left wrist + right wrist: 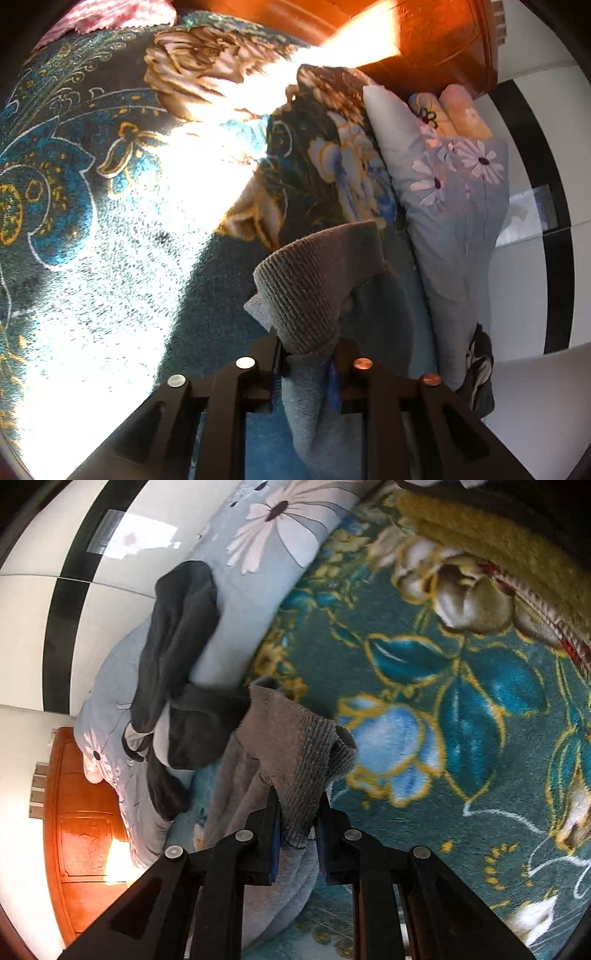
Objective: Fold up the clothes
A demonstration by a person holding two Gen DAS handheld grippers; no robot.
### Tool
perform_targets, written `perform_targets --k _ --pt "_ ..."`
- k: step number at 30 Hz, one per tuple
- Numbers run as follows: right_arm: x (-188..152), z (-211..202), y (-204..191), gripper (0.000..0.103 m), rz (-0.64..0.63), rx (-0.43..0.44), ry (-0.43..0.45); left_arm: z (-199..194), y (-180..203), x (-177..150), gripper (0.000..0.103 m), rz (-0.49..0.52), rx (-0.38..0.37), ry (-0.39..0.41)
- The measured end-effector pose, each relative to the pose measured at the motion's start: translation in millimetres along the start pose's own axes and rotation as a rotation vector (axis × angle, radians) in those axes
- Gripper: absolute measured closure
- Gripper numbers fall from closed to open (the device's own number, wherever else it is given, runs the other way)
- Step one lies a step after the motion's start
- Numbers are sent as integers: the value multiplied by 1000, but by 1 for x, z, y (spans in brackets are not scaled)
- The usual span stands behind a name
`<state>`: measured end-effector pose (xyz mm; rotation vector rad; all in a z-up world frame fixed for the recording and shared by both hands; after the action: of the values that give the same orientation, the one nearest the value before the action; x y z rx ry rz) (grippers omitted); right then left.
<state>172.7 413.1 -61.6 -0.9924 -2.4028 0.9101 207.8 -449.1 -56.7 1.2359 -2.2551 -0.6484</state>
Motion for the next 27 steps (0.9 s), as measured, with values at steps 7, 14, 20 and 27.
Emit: perform_targets --k 7,14,20,27 --pt "-3 4 11 86 31 -6 -34 -17 8 -13 61 133 104 -85" --pt "-5 8 13 85 31 15 -45 -41 64 -43 57 306 91 -108" --pt "-5 7 15 85 52 38 -46 48 165 -95 52 587 47 -301" --pt "-4 4 16 85 53 60 -61 135 211 -132 52 819 179 -369"
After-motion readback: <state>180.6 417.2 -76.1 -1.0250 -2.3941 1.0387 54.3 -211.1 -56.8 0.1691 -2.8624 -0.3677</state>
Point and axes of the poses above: each gripper's, at about its wrist camera, not at the fingertips, and z roughly the way its jaws point, y to its right, x to its top, the point moved 1 cm from there along z, roughly the way its jaws point, and after that the axes turned 2 degrees about x, right-handed, at the moved point
